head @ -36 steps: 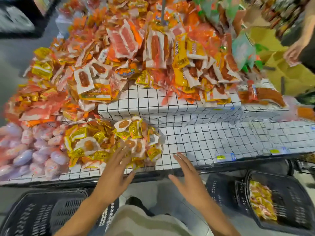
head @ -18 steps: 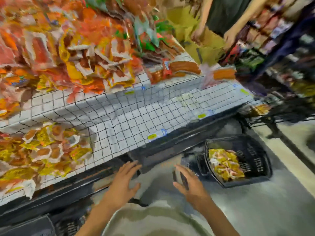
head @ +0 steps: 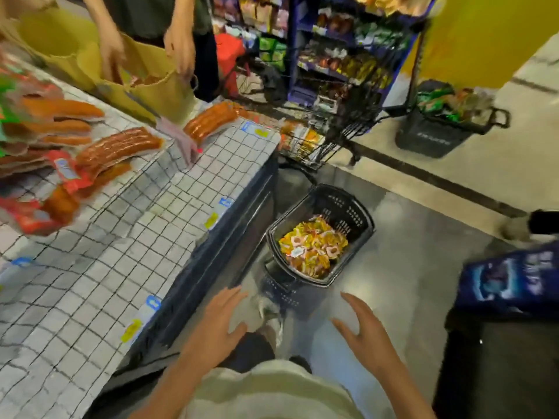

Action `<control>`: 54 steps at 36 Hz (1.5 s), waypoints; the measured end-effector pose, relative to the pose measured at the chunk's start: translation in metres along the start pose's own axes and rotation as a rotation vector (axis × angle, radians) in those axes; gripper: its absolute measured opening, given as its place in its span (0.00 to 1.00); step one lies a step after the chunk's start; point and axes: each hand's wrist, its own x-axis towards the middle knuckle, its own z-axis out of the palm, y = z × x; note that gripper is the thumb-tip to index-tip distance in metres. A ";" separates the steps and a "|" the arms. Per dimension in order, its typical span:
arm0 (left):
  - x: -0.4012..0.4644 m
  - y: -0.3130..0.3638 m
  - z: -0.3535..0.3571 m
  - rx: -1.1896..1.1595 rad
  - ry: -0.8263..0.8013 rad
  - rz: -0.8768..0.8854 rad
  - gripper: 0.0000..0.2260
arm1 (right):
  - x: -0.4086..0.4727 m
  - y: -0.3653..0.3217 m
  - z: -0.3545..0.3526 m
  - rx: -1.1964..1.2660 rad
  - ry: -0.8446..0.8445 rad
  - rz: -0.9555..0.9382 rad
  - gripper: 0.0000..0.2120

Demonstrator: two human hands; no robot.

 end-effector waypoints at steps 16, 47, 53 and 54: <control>0.228 0.032 -0.010 0.092 -0.295 0.179 0.29 | 0.072 -0.006 -0.081 0.021 0.086 0.432 0.28; 0.429 -0.055 0.291 -0.146 -0.361 -0.234 0.24 | 0.474 0.204 0.071 -0.303 -0.583 0.172 0.31; 0.487 -0.086 0.337 -0.017 -0.392 -0.245 0.27 | 0.542 0.245 0.126 -0.279 -0.604 0.138 0.35; 0.496 -0.091 0.342 -0.008 -0.404 -0.271 0.27 | 0.552 0.249 0.135 -0.261 -0.597 0.137 0.35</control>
